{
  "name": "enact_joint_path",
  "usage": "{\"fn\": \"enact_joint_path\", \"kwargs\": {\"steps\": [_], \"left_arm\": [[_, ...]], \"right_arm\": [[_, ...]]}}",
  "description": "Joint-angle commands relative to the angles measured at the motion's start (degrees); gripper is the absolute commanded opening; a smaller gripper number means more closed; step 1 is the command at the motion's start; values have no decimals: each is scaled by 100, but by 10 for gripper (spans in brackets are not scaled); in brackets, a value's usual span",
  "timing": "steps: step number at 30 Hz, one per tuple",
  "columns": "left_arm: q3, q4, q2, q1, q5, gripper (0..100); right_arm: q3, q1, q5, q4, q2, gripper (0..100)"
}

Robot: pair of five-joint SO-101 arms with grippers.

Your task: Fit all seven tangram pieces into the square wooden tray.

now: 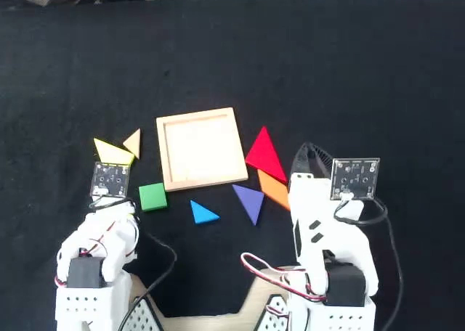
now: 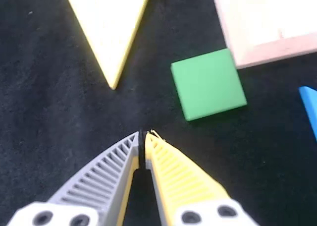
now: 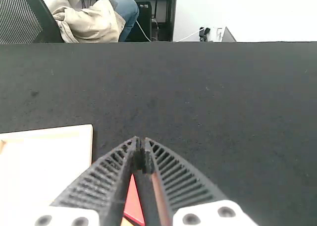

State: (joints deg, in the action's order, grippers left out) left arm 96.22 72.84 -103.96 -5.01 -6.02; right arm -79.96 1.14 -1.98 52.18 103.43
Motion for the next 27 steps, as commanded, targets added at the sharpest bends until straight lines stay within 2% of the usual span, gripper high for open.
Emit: {"fn": "enact_joint_path", "kwargs": {"steps": [1, 3, 5, 8, 14, 17, 21, 23, 27], "left_arm": [[110, 18, -62, 198, -44, 31], [110, 18, -62, 303, -44, 31], [110, 18, -62, 251, -44, 32], [-48, 0, -70, 40, -44, 33], [-1182, -571, -70, -470, -9, 30], [-1578, -624, -70, -400, -35, 32], [-1499, -721, -70, -426, -53, 33], [-1376, -1037, -70, -453, -53, 33], [-1297, -1767, -70, -1059, 0, 33]], "right_arm": [[347, -26, -1055, 44, 110, 12], [347, -26, -1916, 105, 110, 12], [338, -44, -2259, 114, 110, 12], [409, -35, -2066, 202, 75, 12], [945, -53, -1890, 747, -347, 12], [1235, -44, -1890, 879, -831, 12], [1842, -44, -1855, 1169, -1587, 12], [2132, -44, -1873, 1292, -1974, 12], [2475, -35, -1881, 1380, -2659, 13]]}}
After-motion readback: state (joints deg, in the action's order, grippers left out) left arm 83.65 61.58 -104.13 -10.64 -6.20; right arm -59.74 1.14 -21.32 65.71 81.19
